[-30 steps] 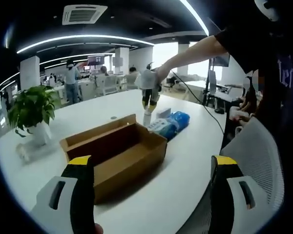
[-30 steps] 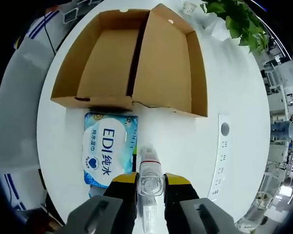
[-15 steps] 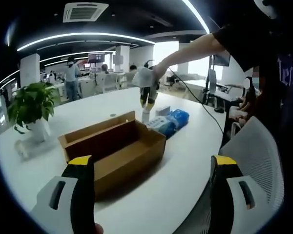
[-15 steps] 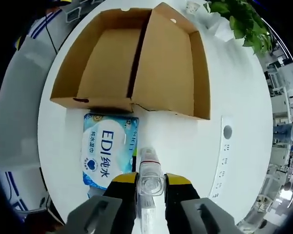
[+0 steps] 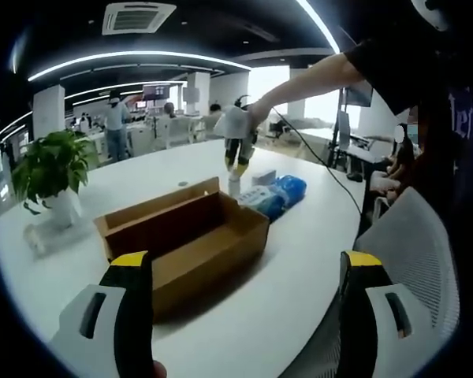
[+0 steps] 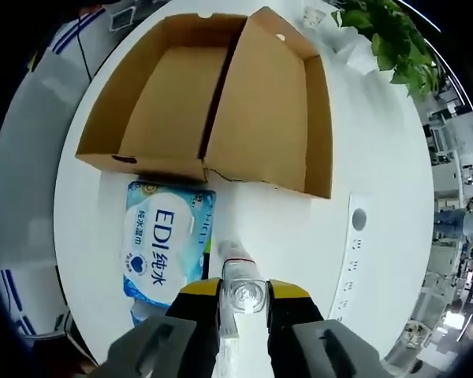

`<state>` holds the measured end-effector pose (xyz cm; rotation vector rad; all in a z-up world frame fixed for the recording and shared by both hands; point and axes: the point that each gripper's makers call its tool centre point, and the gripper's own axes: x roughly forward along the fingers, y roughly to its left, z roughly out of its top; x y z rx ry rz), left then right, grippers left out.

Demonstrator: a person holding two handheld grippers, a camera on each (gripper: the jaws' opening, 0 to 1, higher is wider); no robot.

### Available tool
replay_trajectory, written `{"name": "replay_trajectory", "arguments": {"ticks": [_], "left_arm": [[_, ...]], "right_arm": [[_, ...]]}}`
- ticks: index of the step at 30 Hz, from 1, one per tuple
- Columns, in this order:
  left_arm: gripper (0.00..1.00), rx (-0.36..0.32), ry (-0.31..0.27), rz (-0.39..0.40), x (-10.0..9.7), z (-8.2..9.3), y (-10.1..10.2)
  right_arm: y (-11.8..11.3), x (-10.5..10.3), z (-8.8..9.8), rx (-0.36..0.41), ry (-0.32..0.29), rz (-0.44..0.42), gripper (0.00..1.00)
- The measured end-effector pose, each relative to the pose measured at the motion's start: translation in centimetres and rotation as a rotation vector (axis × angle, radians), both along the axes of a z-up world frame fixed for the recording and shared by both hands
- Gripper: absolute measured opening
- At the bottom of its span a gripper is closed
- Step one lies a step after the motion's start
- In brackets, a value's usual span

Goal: Operate the shoe box by opening the lid, removing the specified soft item, and placing it in the target area until the item is outside and the box remains undamaged.

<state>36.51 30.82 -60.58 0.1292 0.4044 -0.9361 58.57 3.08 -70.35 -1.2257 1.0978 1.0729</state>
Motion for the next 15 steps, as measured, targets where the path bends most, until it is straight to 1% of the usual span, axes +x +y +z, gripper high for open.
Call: {"name": "replay_trajectory", "arguments": {"ticks": [7, 11, 15], "left_arm": [[0.98, 0.000, -0.001, 0.004, 0.09, -0.04, 0.23], [0.98, 0.001, -0.001, 0.009, 0.21, -0.08, 0.40], [0.98, 0.005, 0.002, 0.019, 0.39, -0.21, 0.75]], "right_arm": [[0.11, 0.06, 0.01, 0.001, -0.005, 0.002, 0.19], [0.13, 0.07, 0.09, 0.004, -0.010, -0.006, 0.22], [0.30, 0.04, 0.18, 0.023, -0.011, -0.023, 0.26]]}}
